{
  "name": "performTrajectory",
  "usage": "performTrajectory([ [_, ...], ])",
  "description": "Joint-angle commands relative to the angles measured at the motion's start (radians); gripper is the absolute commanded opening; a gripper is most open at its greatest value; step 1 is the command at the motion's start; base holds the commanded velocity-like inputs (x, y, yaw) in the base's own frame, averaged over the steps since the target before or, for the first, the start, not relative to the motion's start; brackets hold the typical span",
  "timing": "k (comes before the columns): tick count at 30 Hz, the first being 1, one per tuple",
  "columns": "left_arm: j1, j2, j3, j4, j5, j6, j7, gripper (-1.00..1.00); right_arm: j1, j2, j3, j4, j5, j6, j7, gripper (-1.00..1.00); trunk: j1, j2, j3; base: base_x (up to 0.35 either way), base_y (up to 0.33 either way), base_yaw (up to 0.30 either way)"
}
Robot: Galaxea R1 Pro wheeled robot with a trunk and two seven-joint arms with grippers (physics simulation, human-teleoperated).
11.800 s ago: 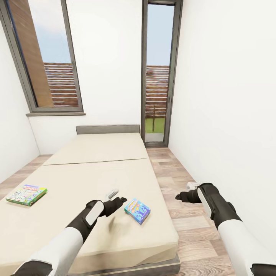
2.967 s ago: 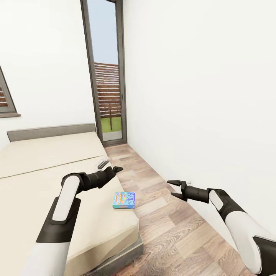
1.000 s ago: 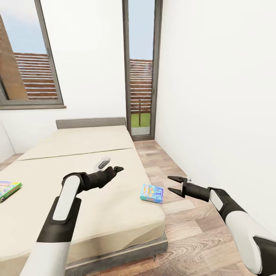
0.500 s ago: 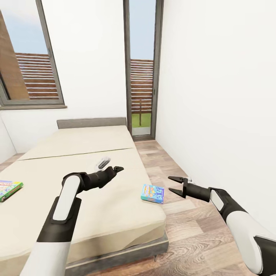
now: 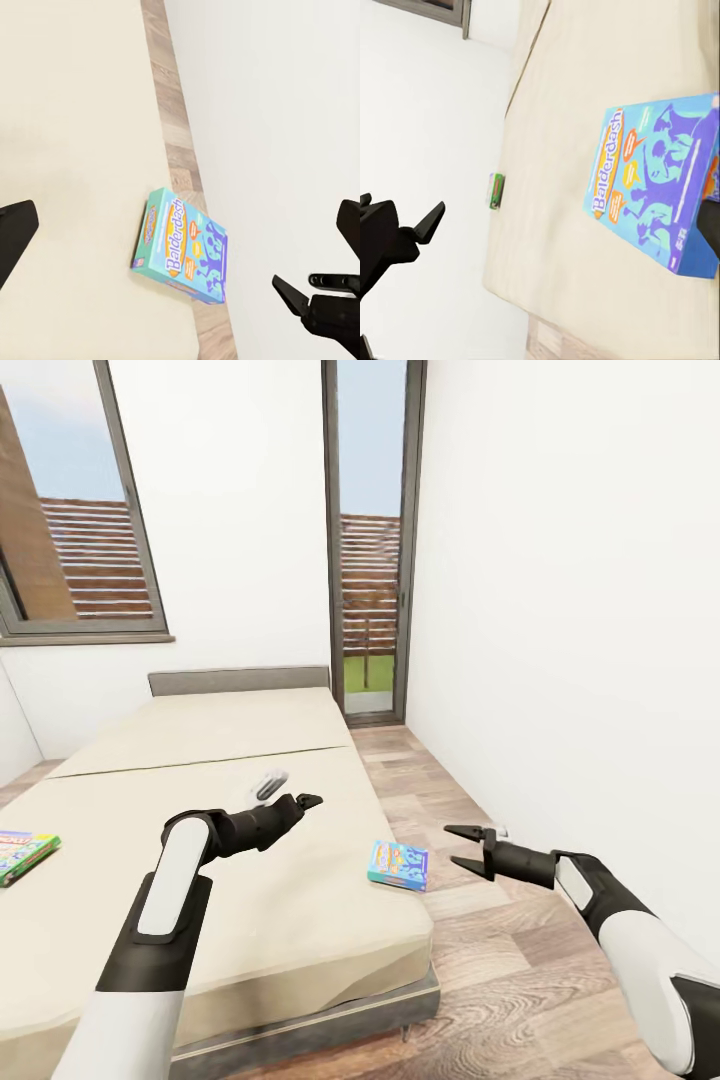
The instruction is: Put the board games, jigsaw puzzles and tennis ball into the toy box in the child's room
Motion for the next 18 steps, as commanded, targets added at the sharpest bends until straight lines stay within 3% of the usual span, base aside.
performTrajectory([
  [1,-0.001,0.000,0.000,-0.001,0.010,0.001,0.010,1.00,-0.001,0.000,-0.004,0.000,0.002,0.004,0.003,1.00,0.000,0.000,-0.001,0.000,0.000,0.001],
  [18,-0.001,0.000,0.002,-0.001,0.010,0.002,0.010,1.00,-0.001,-0.031,-0.009,0.001,-0.001,0.004,-0.023,1.00,0.000,0.000,-0.001,0.000,0.000,0.000],
])
